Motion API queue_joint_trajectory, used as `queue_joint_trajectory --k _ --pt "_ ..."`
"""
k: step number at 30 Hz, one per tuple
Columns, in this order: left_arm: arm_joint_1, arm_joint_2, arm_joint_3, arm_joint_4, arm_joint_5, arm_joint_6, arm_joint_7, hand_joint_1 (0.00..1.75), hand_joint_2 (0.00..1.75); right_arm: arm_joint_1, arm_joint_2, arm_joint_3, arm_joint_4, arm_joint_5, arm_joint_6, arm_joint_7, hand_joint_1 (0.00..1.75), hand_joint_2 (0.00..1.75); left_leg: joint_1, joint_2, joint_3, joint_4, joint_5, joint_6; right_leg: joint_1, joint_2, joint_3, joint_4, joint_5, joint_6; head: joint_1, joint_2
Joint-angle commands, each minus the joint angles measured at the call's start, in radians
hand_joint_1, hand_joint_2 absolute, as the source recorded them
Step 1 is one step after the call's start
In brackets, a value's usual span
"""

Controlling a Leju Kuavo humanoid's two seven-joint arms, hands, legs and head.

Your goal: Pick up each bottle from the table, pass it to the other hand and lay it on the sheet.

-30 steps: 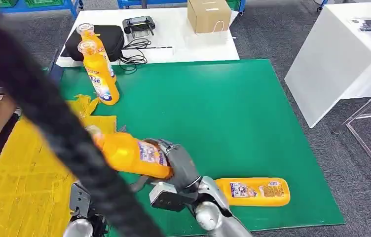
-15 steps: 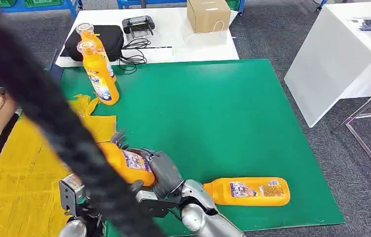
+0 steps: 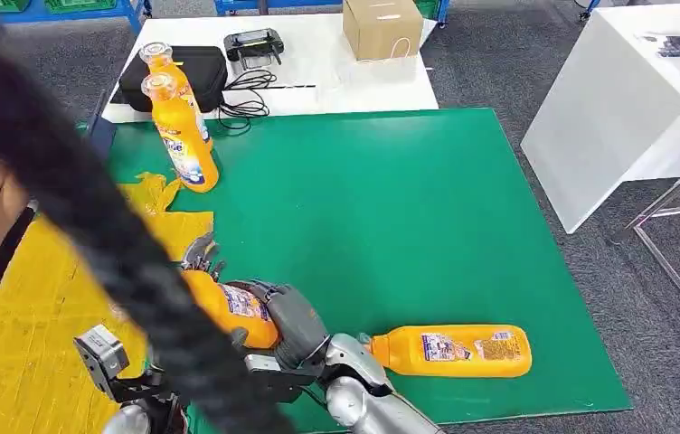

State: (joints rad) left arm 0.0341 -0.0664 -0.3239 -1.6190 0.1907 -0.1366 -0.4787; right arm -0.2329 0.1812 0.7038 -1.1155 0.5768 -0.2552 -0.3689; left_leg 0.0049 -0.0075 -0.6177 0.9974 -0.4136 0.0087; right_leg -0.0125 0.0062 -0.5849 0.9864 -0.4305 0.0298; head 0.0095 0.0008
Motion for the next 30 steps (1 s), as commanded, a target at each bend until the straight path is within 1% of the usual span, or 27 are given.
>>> queue_joint_trajectory --k 1,2,3,9,10,12,13,14,15,16,17,19,20,21,22,23,26,27,29,30 --pt "-0.055 -0.048 0.038 -0.034 -0.006 0.101 -0.029 0.00 1.75 0.010 -0.024 0.040 0.119 0.012 -0.008 0.003 1.68 1.75 0.003 -0.002 0.007 0.001 -0.003 0.000 0.004 -0.004 0.010 -0.003 -0.003 -0.001 0.000 0.000" --pt "-0.055 -0.048 0.038 -0.037 -0.003 0.109 -0.031 0.00 1.75 0.010 -0.023 0.039 0.121 0.011 -0.009 0.002 1.69 1.75 0.002 -0.002 0.003 0.000 -0.001 0.000 0.002 -0.003 0.006 -0.002 -0.001 -0.001 0.000 0.000" --pt "-0.057 -0.045 0.038 -0.038 -0.006 0.119 -0.033 0.00 1.75 0.009 -0.022 0.038 0.125 0.011 -0.012 0.002 1.71 1.75 0.002 -0.003 0.005 0.000 -0.002 0.000 0.003 -0.004 0.008 -0.003 -0.002 -0.001 0.000 0.000" --pt "-0.057 -0.045 0.038 -0.038 -0.006 0.119 -0.033 0.00 1.75 0.009 -0.022 0.038 0.125 0.011 -0.012 0.002 1.69 1.75 0.000 -0.002 0.002 -0.001 -0.001 0.000 0.000 -0.002 0.004 -0.001 -0.001 0.000 0.000 0.000" --pt "-0.059 -0.043 0.039 -0.035 -0.005 0.119 -0.033 0.00 1.75 0.008 -0.021 0.037 0.125 0.011 -0.012 0.002 1.73 1.75 0.001 -0.002 0.004 0.000 -0.001 0.000 0.001 -0.002 0.006 -0.002 -0.001 -0.001 0.000 0.000" --pt "-0.064 -0.042 0.034 -0.026 -0.012 0.123 -0.032 0.00 1.75 0.007 -0.019 0.036 0.129 0.010 -0.013 0.001 1.71 1.75 0.002 -0.001 0.005 0.000 -0.002 0.000 0.002 -0.002 0.007 -0.002 -0.002 -0.001 0.000 0.000" --pt "-0.065 -0.044 0.029 -0.022 -0.021 0.129 -0.034 0.70 1.75 0.006 -0.018 0.036 0.130 0.009 -0.014 0.001 1.69 1.75 0.002 -0.002 0.004 0.000 -0.001 0.000 0.002 -0.003 0.006 -0.002 -0.001 -0.001 0.000 0.000" --pt "-0.065 -0.044 0.029 -0.022 -0.021 0.129 -0.034 1.55 1.75 0.006 -0.018 0.036 0.130 0.009 -0.014 0.001 1.71 1.75 0.001 -0.002 0.003 0.000 -0.001 0.000 0.001 -0.003 0.005 -0.002 -0.001 -0.001 0.000 0.000" --pt "-0.065 -0.045 0.025 -0.021 -0.023 0.129 -0.034 1.75 1.75 0.006 -0.017 0.036 0.130 0.009 -0.013 0.001 1.71 1.75 0.001 -0.003 0.004 0.000 -0.001 0.000 0.002 -0.004 0.007 -0.002 -0.002 -0.001 0.000 0.000" --pt "-0.068 -0.045 0.019 -0.015 -0.023 0.128 -0.034 1.75 1.75 0.005 -0.016 0.035 0.133 0.008 -0.014 0.001 1.75 1.75 0.001 -0.003 0.003 0.000 -0.001 0.000 0.002 -0.003 0.005 -0.002 -0.001 -0.001 0.000 0.000" --pt "-0.071 -0.042 0.015 -0.010 -0.022 0.127 -0.034 1.75 1.75 0.005 -0.016 0.034 0.133 0.006 -0.016 0.000 1.73 1.75 0.001 -0.002 0.002 0.000 -0.001 0.000 0.001 -0.003 0.004 -0.001 -0.001 -0.001 0.000 0.000" --pt "-0.072 -0.037 0.008 -0.008 -0.022 0.126 -0.034 1.75 1.75 0.007 -0.017 0.032 0.128 0.004 -0.018 -0.003 1.75 1.75 0.001 -0.002 0.003 0.000 -0.001 0.000 0.001 -0.003 0.005 -0.002 -0.001 -0.001 0.000 0.000" --pt "-0.073 -0.036 0.007 -0.007 -0.023 0.127 -0.033 1.75 1.75 0.008 -0.017 0.031 0.125 0.003 -0.019 -0.004 1.71 1.75 0.000 -0.002 0.002 0.000 -0.001 0.000 0.001 -0.003 0.004 -0.001 -0.001 0.000 0.000 0.000" --pt "-0.074 -0.036 0.006 -0.003 -0.023 0.127 -0.031 1.75 1.75 0.010 -0.018 0.029 0.115 0.003 -0.023 -0.006 1.75 1.75 0.001 -0.002 0.004 0.000 -0.001 0.000 0.002 -0.003 0.006 -0.002 -0.002 -0.001 0.000 0.000" --pt "-0.076 -0.035 0.003 0.002 -0.024 0.126 -0.028 1.75 1.75 0.011 -0.018 0.028 0.109 0.002 -0.025 -0.006 1.75 1.75 0.001 -0.003 0.003 0.000 -0.001 0.000 0.001 -0.003 0.005 -0.001 -0.001 -0.001 0.000 0.000" --pt "-0.076 -0.035 0.003 0.002 -0.024 0.126 -0.028 1.75 1.75 0.011 -0.018 0.028 0.109 0.002 -0.025 -0.006 1.75 1.75 0.002 -0.003 0.005 0.000 -0.002 0.000 0.002 -0.004 0.008 -0.002 -0.002 -0.001 0.000 0.000" --pt "-0.079 -0.035 0.000 0.010 -0.024 0.125 -0.024 1.75 1.75 0.012 -0.018 0.027 0.100 0.001 -0.026 -0.006 1.75 1.75 0.001 -0.002 0.003 -0.001 -0.001 0.000 0.001 -0.003 0.005 -0.001 -0.001 -0.001 0.000 0.000" --pt "-0.082 -0.034 -0.005 0.016 -0.025 0.122 -0.017 1.75 1.75 0.013 -0.018 0.026 0.094 0.001 -0.028 -0.006 1.73 1.75 0.001 -0.002 0.004 0.000 -0.002 0.000 0.002 -0.003 0.007 -0.002 -0.002 -0.001 0.000 0.000" --pt "-0.086 -0.036 -0.011 0.031 -0.026 0.120 -0.013 1.75 1.75 0.015 -0.020 0.027 0.075 0.000 -0.029 -0.009 1.75 1.75 0.001 -0.002 0.002 0.000 0.000 0.000 0.001 -0.003 0.004 -0.001 -0.001 -0.001 0.000 0.000" --pt "-0.088 -0.037 -0.012 0.034 -0.026 0.120 -0.013 1.75 1.75 0.015 -0.020 0.028 0.071 -0.001 -0.029 -0.009 1.75 1.75 0.001 -0.003 0.004 0.000 -0.001 0.000 0.002 -0.004 0.006 -0.002 -0.002 -0.001 0.000 0.000"
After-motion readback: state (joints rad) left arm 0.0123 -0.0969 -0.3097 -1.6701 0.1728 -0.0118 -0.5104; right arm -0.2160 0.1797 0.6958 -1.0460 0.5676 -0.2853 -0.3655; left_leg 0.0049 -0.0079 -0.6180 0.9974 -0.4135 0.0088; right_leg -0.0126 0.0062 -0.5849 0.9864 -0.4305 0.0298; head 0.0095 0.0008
